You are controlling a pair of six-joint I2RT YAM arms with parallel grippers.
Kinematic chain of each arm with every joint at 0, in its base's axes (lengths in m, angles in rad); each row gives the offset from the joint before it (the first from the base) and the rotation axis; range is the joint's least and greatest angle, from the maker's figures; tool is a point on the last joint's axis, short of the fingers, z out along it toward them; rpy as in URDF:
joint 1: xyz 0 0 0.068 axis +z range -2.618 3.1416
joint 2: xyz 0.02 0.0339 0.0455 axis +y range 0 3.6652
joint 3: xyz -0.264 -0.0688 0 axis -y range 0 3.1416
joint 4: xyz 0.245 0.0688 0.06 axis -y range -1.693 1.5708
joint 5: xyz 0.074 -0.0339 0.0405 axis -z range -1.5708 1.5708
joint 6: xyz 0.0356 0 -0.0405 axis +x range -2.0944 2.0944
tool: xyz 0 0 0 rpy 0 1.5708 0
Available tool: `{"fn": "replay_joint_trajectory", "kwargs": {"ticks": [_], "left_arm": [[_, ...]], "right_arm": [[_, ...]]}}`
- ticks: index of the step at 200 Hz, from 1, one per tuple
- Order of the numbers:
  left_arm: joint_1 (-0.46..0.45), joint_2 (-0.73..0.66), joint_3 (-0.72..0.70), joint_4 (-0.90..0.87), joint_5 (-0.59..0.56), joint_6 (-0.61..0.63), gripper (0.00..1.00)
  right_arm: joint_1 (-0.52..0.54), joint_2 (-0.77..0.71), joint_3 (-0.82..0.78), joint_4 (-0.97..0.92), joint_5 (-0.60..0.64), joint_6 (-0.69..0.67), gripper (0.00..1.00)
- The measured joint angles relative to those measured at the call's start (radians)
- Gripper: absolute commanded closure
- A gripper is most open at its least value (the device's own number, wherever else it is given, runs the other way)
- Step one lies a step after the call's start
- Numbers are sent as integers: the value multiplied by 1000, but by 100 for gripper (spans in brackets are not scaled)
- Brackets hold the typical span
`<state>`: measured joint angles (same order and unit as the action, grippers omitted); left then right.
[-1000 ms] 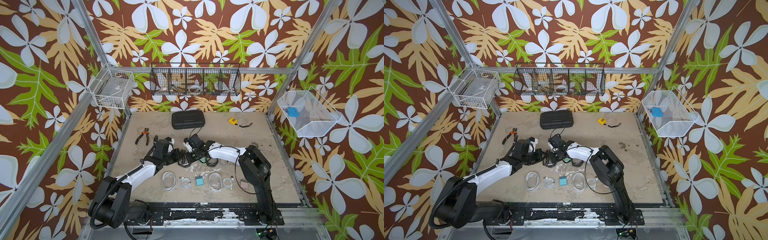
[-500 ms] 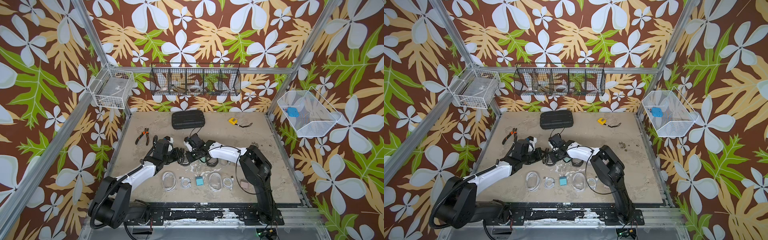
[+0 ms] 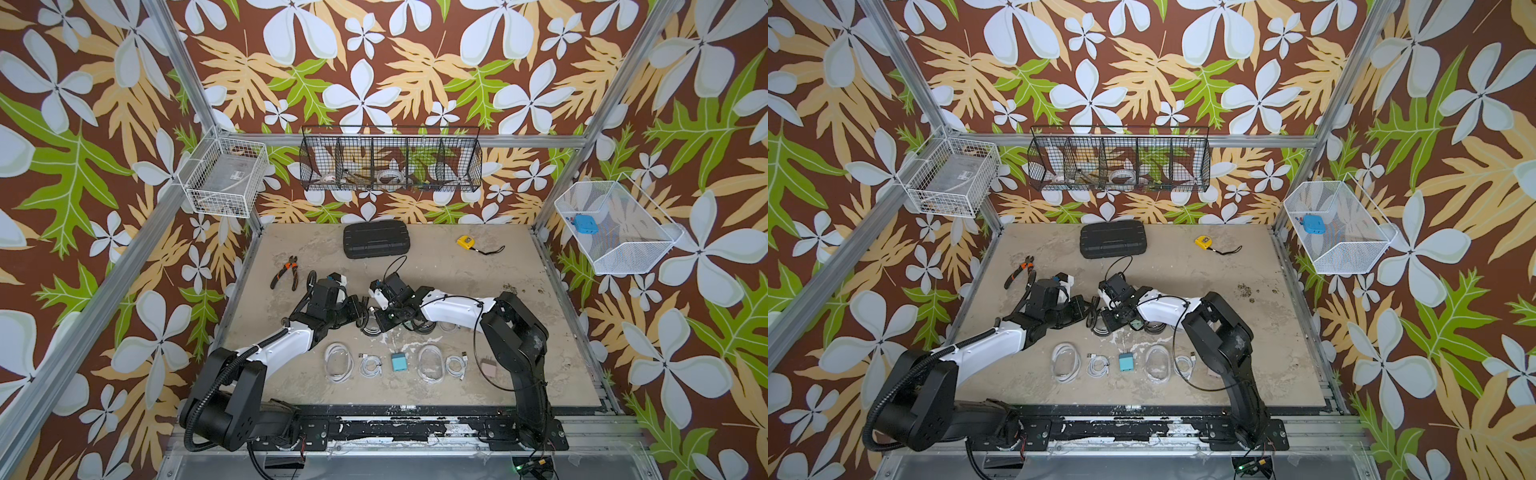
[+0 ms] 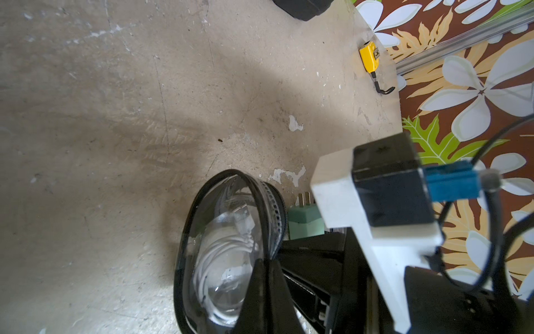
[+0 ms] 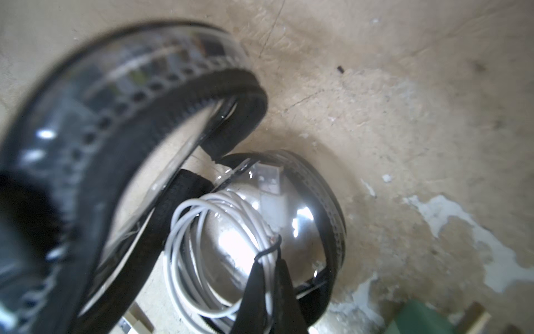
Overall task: Pack away charging kits
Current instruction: Place the charging cable in the storage bag.
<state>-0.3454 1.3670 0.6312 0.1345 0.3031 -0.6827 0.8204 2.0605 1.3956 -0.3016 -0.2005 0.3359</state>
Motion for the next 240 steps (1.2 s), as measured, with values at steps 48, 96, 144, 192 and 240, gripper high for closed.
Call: {"fn": "replay_joint_trajectory", "kwargs": {"ticks": [48,96,144,192,240], "left_arm": [[0,-23,-7,0,-11,2,100],[0,-58,-21,3,-26,5,100],[0,-60,-21,3,-32,5,100],[0,-80,-19,0,-56,16,100],[0,-99,-26,-22,-90,43,100]], "right_arm": [[0,48,66,-34,-23,-2,100],[0,50,77,-53,-23,-34,100],[0,43,48,-24,-27,-52,82],[-26,1,79,-84,-45,-60,56],[-43,-48,99,-95,-92,-60,56]]}}
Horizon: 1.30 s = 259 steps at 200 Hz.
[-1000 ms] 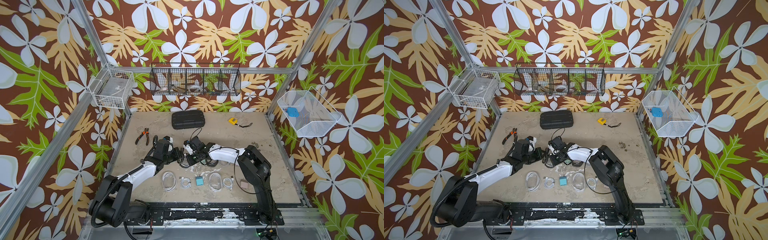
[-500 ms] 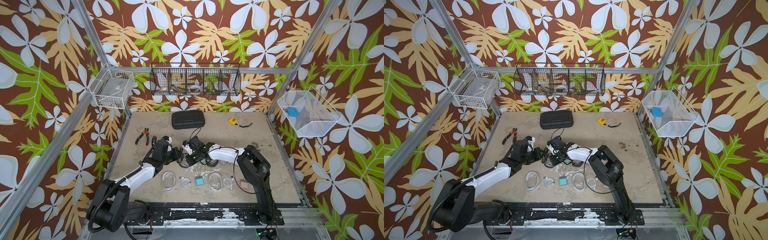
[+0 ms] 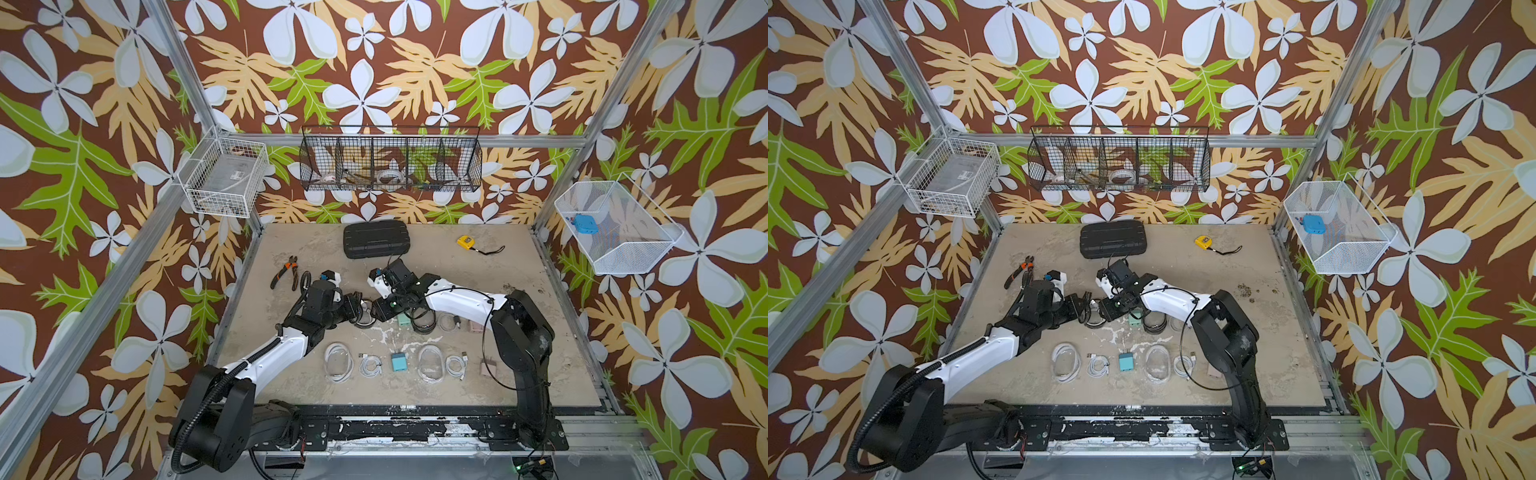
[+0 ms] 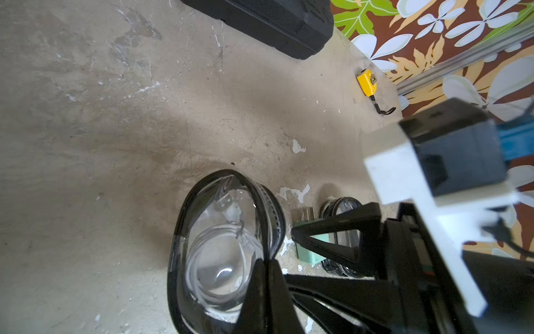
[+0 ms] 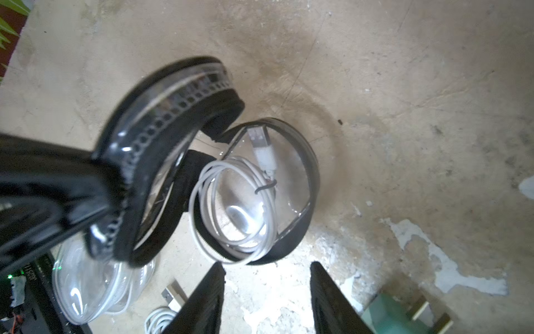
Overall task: Pack away charging kits
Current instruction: Place the charging cable in the storage bag.
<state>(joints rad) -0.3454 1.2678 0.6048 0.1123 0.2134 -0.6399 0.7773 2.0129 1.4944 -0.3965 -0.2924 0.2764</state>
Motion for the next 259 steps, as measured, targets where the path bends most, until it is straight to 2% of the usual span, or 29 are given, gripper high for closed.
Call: {"fn": "replay_joint_trajectory", "kwargs": {"ticks": [21,36,53,119,162,259], "left_arm": [[0,2,-3,-7,-5,10,100],[0,6,-3,-8,-6,10,100],[0,13,3,-16,-5,10,100],[0,46,26,-32,31,10,100],[0,50,34,-37,39,11,100],[0,49,34,-49,73,16,100]], "right_arm": [[1,-12,3,0,-17,0,66],[2,-12,7,1,-32,-1,77],[2,-12,4,3,-51,-1,81],[40,71,16,44,-150,-8,82],[25,138,31,63,-132,-7,84],[-4,180,69,129,-87,12,84]]}}
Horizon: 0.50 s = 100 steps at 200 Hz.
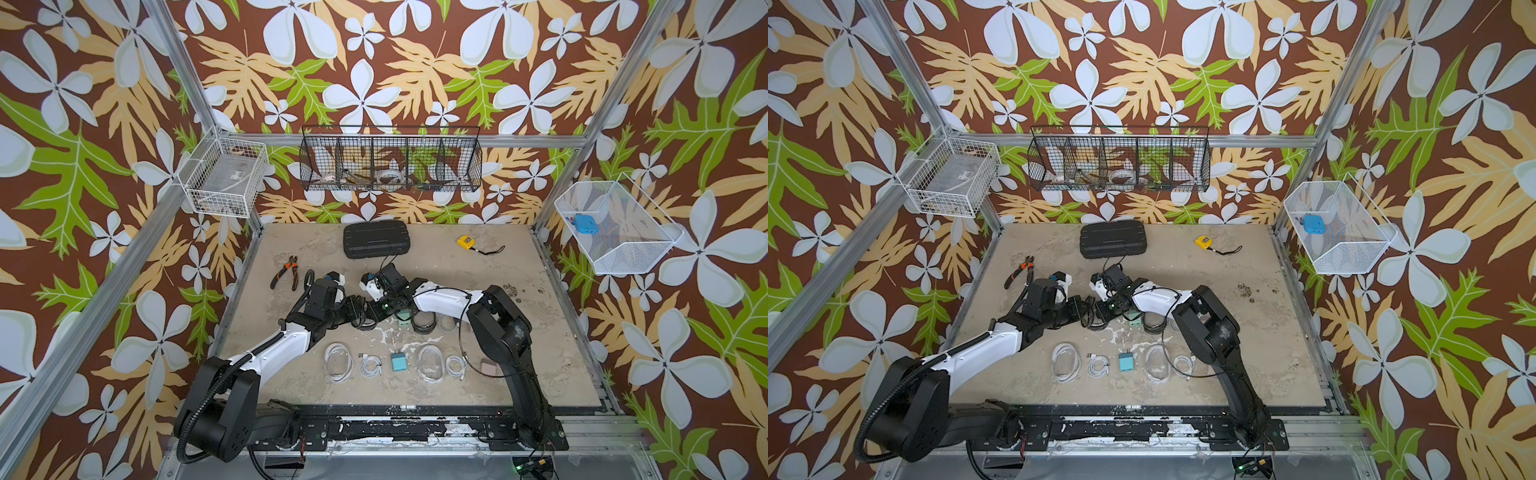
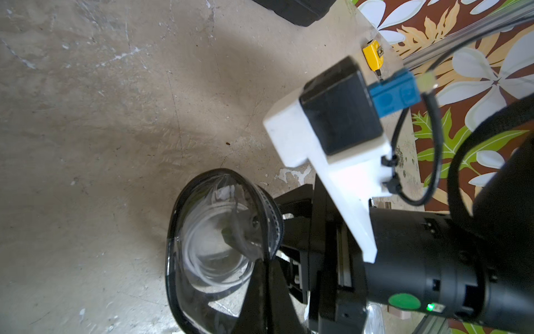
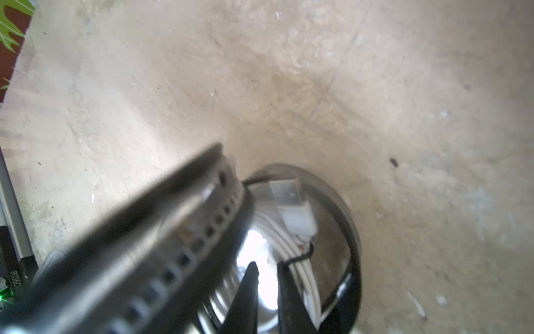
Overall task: Pack away charging kits
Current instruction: Place the charging cable in the storage bag.
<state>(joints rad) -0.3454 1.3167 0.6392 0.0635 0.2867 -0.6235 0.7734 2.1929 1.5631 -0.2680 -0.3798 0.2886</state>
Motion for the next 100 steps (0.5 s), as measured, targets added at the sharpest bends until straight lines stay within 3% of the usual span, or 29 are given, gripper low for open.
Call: {"fn": "replay_joint_trajectory", "kwargs": {"ticks": [46,65,100], "left_arm": [[0,1,-2,0,2,0,100],[0,6,3,-6,2,0,100],[0,9,7,-14,-13,0,100]], "right_arm": [[6,2,16,5,-34,23,80],[8,-48,-14,2,-46,32,68],[-10,-156,-53,0,-42,48,62]]}}
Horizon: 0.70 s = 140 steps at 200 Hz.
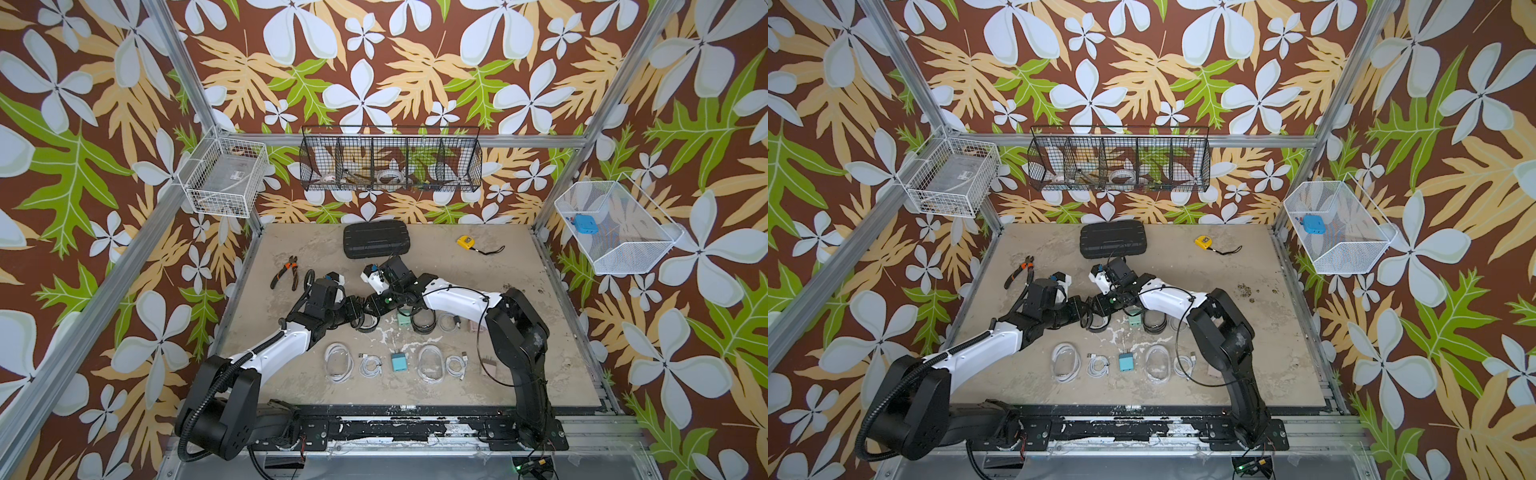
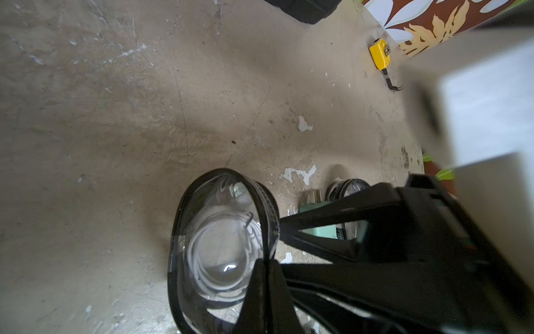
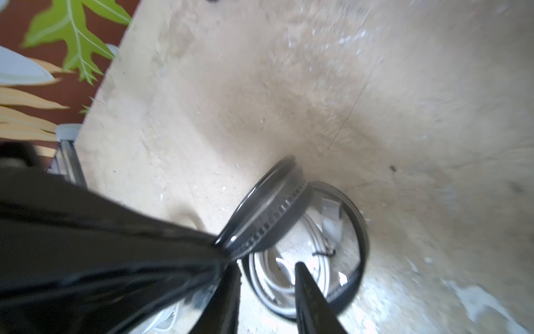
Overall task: Pack away charging kits
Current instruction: Place the charging cable in the storage bag, then pick up the plug from the center of the board.
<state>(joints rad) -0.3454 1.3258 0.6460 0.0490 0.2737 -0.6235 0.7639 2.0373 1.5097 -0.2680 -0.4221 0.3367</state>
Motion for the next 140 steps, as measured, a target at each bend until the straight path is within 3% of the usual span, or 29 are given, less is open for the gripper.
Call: {"fn": "replay_joint_trajectory", "kwargs": {"ticks": [23,63,140], "left_arm": [[-1,-2,6,-14,-9,1,100],[-1,-26,31,-48,-64,20,100],[-1,-45,56,-77,-82,46,100]], "right_arm": [[-19,-49,-18,-28,48,3,49],[-57,-111,-110,-98,201,4,34],[-55,-60,-148,-157,325,8,27]]}}
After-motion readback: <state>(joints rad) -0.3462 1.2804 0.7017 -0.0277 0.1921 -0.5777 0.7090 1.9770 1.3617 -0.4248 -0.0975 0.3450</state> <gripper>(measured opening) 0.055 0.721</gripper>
